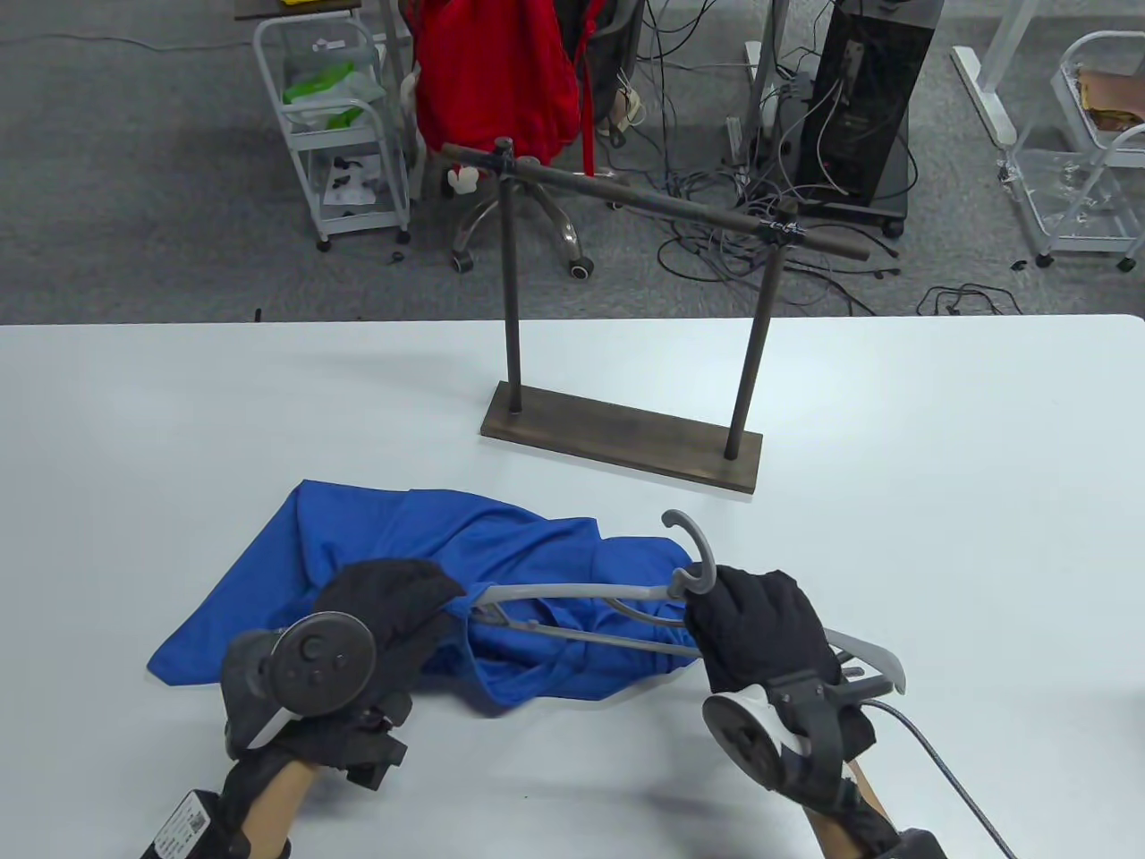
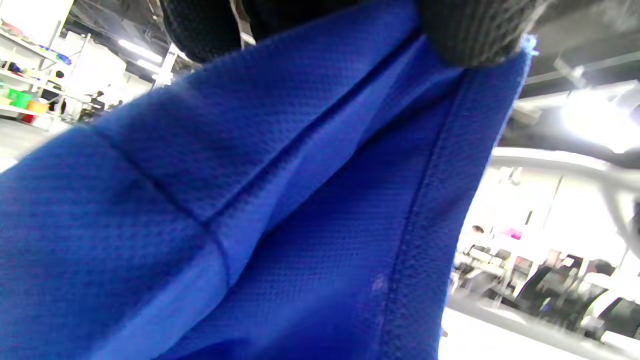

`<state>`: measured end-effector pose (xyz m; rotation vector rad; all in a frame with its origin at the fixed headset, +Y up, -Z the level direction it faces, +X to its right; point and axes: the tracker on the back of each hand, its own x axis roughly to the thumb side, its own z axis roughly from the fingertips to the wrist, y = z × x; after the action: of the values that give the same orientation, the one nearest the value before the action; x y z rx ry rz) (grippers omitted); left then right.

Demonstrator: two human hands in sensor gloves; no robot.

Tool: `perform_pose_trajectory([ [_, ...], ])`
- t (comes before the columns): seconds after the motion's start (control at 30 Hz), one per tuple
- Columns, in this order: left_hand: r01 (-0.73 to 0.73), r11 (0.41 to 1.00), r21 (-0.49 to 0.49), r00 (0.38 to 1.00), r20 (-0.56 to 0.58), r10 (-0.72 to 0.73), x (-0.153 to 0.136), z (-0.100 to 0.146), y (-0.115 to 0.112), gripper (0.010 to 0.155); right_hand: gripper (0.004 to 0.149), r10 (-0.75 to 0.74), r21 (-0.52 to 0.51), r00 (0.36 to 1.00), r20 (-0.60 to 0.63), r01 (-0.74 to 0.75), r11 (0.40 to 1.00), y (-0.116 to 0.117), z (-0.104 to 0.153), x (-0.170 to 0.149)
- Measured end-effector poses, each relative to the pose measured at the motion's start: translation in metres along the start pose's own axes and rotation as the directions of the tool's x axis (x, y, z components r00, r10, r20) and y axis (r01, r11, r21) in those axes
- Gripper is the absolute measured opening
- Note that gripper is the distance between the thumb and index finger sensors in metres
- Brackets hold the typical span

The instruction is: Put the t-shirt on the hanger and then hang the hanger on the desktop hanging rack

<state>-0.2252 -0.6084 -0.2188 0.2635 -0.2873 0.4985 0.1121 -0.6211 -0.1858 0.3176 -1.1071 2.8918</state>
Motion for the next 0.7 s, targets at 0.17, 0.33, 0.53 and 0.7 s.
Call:
perform_pose_trajectory([
  [0.17, -0.195, 0.981, -0.001, 0.980, 0.044, 0.195, 0.010, 0.008, 0.007, 0.043, 0.046, -0.027, -0.072, 0.999, 0.038, 0.029, 0.997, -0.009, 0.004, 0.016],
  [0.33, 0.042, 0.998, -0.056, 0.995, 0.089, -0.037, 0.022, 0.007, -0.015, 0.051, 0.045, -0.049, -0.109, 0.995, 0.090, 0.059, 0.992, -0.017, 0.009, 0.029],
  [0.53, 0.069, 0.988, -0.136, 0.988, 0.145, -0.049, 0.048, 0.012, -0.030, 0.052, 0.045, -0.055, -0.078, 0.981, 0.187, 0.071, 0.994, -0.013, 0.013, 0.056],
  [0.7, 0.149, 0.976, -0.159, 0.974, 0.195, -0.117, 0.062, 0.018, -0.041, 0.054, 0.046, 0.006, -0.097, 0.964, 0.267, 0.020, 0.995, -0.011, 0.020, 0.072],
])
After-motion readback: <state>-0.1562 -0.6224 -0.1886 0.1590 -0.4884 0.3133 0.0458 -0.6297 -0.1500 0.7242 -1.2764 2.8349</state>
